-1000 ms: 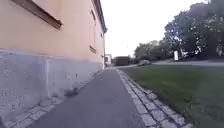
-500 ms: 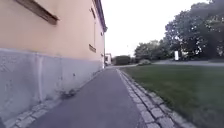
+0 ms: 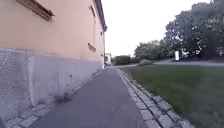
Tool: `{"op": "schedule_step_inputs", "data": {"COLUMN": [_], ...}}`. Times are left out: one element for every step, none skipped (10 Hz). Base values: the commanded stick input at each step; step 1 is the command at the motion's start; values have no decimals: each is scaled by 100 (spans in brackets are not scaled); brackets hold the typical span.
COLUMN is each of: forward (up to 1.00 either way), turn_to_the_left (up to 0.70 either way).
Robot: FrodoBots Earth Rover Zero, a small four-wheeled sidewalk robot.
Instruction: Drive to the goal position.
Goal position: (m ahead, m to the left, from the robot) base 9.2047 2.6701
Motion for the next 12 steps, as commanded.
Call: {"op": "schedule_step_inputs", "data": {"forward": [50, 50, 50, 50, 50, 50, 50, 50, 50, 50, 50, 50], "turn_to_the_left": [0, 0, 0, 0, 0, 0, 0, 0, 0, 0, 0, 0]}}
